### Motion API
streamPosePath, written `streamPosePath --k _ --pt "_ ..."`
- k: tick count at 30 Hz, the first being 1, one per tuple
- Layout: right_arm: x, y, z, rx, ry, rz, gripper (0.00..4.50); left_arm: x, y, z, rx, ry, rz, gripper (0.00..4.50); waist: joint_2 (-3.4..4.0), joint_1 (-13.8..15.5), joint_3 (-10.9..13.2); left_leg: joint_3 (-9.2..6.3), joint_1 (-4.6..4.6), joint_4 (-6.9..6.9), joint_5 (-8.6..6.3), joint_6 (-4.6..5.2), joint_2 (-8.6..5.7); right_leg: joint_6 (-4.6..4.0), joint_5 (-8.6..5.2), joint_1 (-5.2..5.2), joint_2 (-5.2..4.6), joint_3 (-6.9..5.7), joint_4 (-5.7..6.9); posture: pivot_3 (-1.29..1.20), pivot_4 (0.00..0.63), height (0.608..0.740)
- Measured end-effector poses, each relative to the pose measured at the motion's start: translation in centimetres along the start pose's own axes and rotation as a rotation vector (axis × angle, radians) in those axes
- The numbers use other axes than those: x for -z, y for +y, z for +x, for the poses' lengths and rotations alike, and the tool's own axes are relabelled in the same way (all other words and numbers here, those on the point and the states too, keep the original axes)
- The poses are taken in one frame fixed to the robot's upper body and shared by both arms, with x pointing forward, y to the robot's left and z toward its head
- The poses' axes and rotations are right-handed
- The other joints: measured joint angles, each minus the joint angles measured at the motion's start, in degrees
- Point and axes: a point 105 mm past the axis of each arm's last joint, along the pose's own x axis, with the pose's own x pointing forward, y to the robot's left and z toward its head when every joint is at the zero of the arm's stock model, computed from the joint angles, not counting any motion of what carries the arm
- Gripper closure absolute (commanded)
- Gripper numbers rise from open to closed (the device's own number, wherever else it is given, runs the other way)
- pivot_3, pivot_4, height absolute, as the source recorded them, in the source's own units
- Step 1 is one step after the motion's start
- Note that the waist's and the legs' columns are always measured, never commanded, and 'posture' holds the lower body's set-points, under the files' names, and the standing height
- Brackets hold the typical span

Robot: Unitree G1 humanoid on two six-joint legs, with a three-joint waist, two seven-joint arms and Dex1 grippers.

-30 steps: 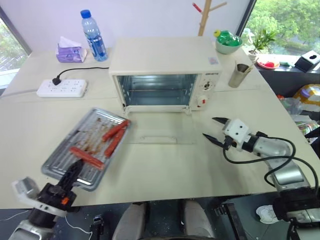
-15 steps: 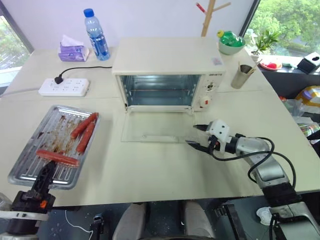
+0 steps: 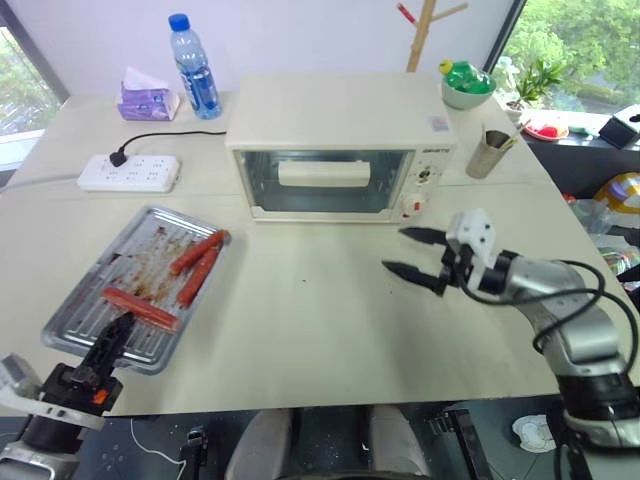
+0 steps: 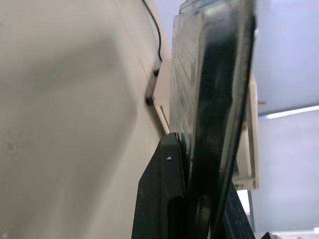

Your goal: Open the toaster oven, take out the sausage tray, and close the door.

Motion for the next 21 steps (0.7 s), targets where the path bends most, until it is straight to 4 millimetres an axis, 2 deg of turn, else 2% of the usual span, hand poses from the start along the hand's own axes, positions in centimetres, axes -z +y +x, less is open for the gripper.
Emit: streamPosePath --k 4,7,11,21 --pt "-0.8 1.2 -1.9 -0.099 0.024 -0.012 0.94 1.3 -0.1 0.5 0.0 0.122 0.016 4.5 -0.01 -0.3 0.0 0.39 0.06 0.07 -0.03 -0.04 0.25 0.1 -0.06 0.07 -0.13 0.03 0.01 0.0 0.15 0.739" --pt "-1.2 1.5 -3.0 -0.139 0.039 0.011 0.06 2.1 -0.6 1.0 0.021 0.214 0.036 4.5 -0.01 -0.3 0.0 0.73 0.05 0.1 -0.1 -0.16 0.45 0.12 -0.08 0.11 -0.18 0.02 0.0 0.0 0.15 0.739" --pt "-1.2 1.7 -4.0 -0.143 0.056 0.034 0.02 2.6 -1.0 2.3 0.063 0.294 0.047 4.5 0.0 -0.3 0.0 0.76 0.04 0.04 -0.04 -0.01 0.49 -0.01 0.0 0.07 -0.18 0.0 -0.01 0.0 0.15 0.739" --pt "-0.3 2.8 -6.0 -0.06 0.109 0.044 0.02 5.9 -1.0 4.9 0.138 0.705 0.007 4.5 0.03 -0.2 0.0 0.75 0.02 0.04 -0.05 0.01 0.48 -0.01 0.01 0.01 -0.14 -0.07 0.06 0.0 0.15 0.739"
